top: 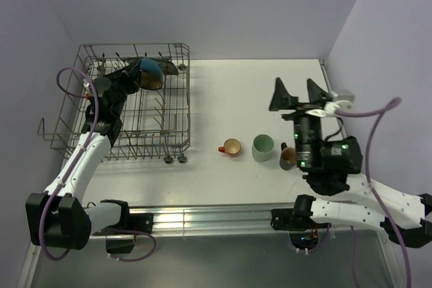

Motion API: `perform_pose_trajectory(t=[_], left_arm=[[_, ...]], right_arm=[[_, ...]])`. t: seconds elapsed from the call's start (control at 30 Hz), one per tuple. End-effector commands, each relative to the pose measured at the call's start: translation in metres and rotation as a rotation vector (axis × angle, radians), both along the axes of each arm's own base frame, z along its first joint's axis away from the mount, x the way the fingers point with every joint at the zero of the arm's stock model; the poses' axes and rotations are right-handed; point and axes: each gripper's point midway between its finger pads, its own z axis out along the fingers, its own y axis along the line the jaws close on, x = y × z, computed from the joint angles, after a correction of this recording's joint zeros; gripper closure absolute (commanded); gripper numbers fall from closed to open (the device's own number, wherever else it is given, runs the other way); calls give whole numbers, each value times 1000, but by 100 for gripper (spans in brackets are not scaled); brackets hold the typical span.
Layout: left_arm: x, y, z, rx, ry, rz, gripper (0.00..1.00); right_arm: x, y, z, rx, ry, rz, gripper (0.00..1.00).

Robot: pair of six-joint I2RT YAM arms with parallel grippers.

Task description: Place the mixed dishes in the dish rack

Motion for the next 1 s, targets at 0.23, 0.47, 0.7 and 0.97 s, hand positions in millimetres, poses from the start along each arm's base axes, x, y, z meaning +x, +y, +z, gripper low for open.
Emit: perform_pose_trajectory(t=[0.23,0.47,0.7,0.97], left_arm=[[32,-4,54,150,-141,-7,100],[62,3,33,244,-49,7,100],[82,-6,17,282,0,-7,100],[85,-12,-6,282,93,-23,100]], right_arm=[[-18,-45,-39,-57,78,-23,15],[-22,-63,-40,-81,64,-70,15],[-24,-72,-30,-132,54,-118,15],[-25,-80,-34,-116,78,-145,15]])
